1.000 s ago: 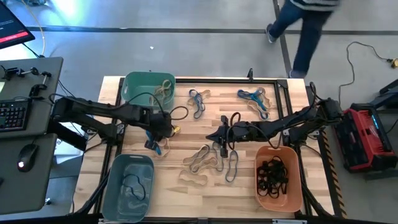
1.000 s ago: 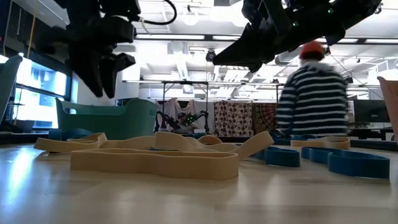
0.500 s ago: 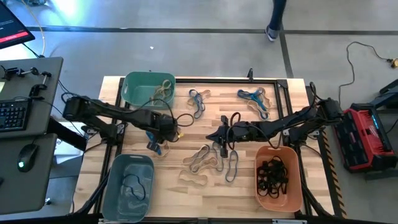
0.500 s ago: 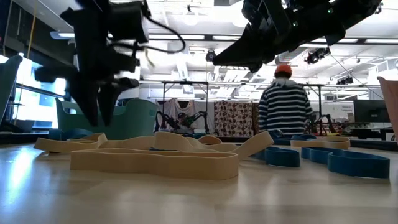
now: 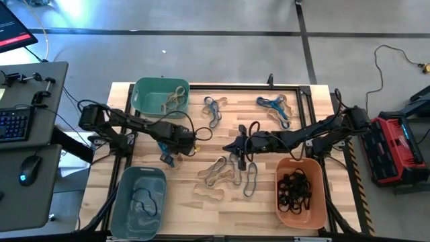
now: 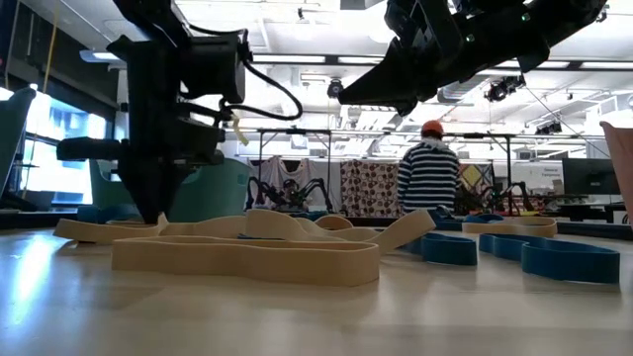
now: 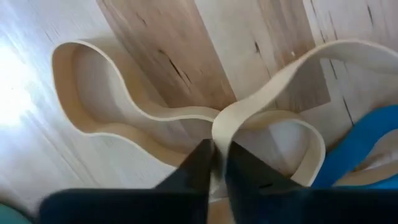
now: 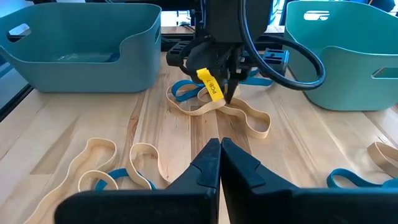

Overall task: Sort rubber bands into baskets
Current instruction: Put the brown rubber band into the green bin

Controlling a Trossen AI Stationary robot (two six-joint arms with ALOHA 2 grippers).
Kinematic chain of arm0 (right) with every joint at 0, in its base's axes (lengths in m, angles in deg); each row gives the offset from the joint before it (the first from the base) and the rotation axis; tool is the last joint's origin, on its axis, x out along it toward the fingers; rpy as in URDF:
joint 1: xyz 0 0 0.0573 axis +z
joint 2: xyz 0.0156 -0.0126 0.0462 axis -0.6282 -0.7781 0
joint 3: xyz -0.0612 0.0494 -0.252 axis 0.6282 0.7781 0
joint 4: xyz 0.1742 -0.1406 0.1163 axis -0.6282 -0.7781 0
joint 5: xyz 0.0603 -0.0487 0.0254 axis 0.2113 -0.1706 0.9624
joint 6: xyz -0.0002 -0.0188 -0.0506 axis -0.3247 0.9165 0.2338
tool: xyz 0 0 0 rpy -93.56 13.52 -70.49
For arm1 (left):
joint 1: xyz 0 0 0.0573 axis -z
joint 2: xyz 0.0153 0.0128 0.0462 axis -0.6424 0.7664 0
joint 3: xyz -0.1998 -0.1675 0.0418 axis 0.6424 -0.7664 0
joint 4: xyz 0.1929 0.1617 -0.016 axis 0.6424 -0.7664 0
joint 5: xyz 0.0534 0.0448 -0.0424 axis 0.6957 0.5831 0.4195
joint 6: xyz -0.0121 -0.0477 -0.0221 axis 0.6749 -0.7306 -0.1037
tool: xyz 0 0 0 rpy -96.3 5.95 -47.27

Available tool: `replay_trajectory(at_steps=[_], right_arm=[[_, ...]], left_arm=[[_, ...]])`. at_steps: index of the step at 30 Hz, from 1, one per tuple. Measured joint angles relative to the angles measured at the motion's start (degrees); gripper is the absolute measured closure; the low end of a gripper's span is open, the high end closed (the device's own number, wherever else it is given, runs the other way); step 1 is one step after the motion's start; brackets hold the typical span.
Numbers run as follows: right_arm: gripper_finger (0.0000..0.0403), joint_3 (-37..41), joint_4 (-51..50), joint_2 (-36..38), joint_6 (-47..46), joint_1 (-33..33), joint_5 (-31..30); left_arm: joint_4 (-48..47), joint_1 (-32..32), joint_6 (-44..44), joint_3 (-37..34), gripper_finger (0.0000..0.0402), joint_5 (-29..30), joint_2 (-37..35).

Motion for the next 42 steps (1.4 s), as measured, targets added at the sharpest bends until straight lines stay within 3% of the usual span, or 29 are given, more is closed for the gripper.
replay_trajectory(at_steps=[2,9,26,42], right_arm=[[0.0403,0.0,-0.13,-0.01,0.0,0.01,-0.01],[0.0403,0.0,-0.34,0.0,0.0,0.0,0.0],[0.0403,0.0,-0.37,-0.02,-0.25,0.02,-0.01],[0.0403,0.0,-0.39,0.0,-0.25,0.02,-0.01]], left_arm=[[-0.37,0.0,-0.08,0.0,0.0394,0.11,-0.75],[-4.71,0.0,-3.08,3.8,0.0399,4.39,-4.68],[-13.44,-0.02,-9.2,18.38,0.0401,7.58,-16.52],[-12.99,-0.02,-9.18,22.21,0.0401,7.96,-23.51]])
